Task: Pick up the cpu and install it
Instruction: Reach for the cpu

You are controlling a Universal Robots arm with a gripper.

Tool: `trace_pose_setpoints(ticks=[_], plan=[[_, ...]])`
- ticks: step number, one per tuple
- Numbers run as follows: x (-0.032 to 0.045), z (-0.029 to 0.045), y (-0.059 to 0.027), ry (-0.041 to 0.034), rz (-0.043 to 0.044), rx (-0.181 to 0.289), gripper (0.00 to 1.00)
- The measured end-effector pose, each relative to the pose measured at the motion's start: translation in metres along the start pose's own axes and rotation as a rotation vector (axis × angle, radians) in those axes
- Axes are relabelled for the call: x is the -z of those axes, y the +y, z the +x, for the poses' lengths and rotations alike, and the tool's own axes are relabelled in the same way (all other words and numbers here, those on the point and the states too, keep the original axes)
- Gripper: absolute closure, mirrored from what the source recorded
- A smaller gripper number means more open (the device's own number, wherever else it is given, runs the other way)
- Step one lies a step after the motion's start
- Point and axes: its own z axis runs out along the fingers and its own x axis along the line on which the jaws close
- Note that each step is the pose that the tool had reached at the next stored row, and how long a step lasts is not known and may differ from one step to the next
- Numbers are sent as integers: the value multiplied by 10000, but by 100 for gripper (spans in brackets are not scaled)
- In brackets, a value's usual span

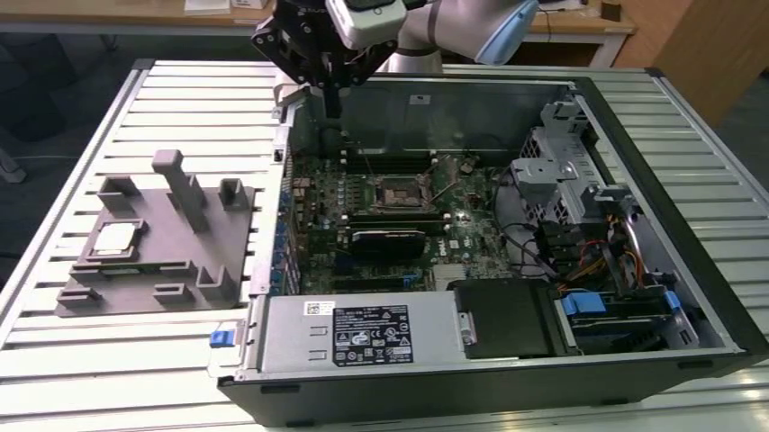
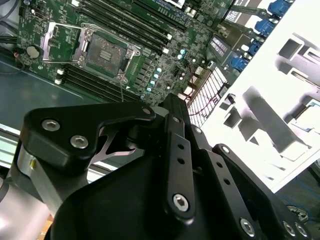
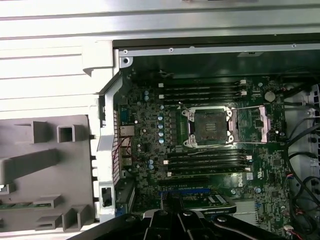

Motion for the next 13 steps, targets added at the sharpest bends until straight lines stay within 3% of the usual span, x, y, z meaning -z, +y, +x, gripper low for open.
trace_pose_setpoints(ticks=[13], plan=[[-1,46,-4,0,0,0,89]])
